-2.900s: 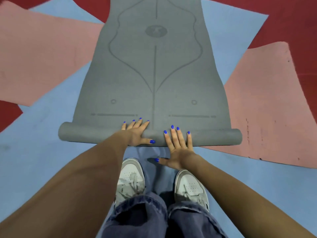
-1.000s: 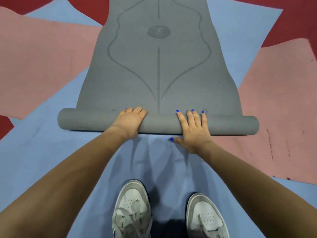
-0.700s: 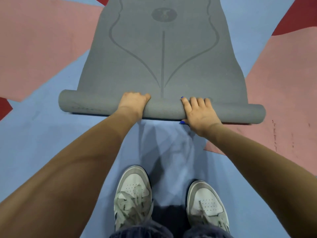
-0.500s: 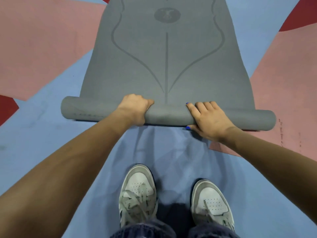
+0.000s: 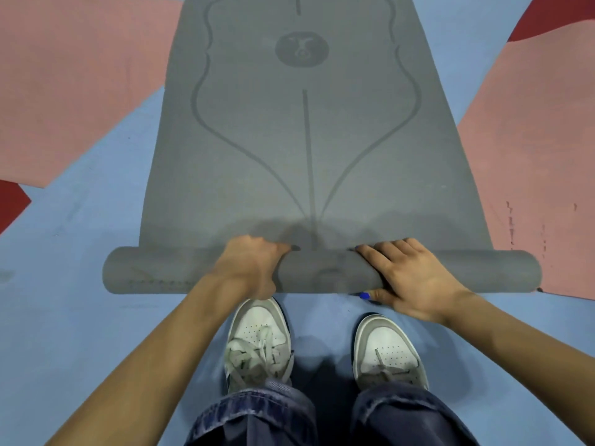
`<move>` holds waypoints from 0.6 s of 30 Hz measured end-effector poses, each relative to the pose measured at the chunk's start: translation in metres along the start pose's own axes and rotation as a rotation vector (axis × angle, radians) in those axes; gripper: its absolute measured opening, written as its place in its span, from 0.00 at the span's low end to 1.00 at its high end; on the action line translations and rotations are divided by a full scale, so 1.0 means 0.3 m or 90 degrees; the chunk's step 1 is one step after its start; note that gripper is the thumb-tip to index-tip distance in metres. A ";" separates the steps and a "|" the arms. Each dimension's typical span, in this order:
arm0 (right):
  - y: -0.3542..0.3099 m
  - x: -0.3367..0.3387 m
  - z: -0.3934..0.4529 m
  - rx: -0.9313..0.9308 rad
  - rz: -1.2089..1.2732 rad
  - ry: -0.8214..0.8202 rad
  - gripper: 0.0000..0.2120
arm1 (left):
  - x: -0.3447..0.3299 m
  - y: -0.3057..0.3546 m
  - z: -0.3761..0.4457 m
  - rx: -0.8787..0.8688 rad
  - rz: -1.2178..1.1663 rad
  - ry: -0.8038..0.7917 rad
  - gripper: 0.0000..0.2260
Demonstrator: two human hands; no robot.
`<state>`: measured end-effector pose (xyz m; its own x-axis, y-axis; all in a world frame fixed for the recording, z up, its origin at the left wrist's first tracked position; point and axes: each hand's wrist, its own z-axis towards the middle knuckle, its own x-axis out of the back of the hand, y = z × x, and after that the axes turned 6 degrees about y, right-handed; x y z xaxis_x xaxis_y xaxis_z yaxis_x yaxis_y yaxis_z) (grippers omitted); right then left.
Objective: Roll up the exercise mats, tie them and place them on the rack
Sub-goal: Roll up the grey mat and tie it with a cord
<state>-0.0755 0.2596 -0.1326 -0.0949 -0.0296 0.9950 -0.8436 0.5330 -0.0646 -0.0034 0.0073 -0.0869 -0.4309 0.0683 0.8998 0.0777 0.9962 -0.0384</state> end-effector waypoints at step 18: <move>-0.002 0.024 0.029 -0.035 0.051 -0.120 0.46 | -0.279 0.082 -0.108 0.054 -0.117 0.251 0.52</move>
<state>-0.0802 0.2517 -0.1262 -0.2617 -0.1403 0.9549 -0.7998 0.5854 -0.1332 0.0636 0.0242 -0.1490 -0.0537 -0.1193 0.9914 -0.0486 0.9920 0.1167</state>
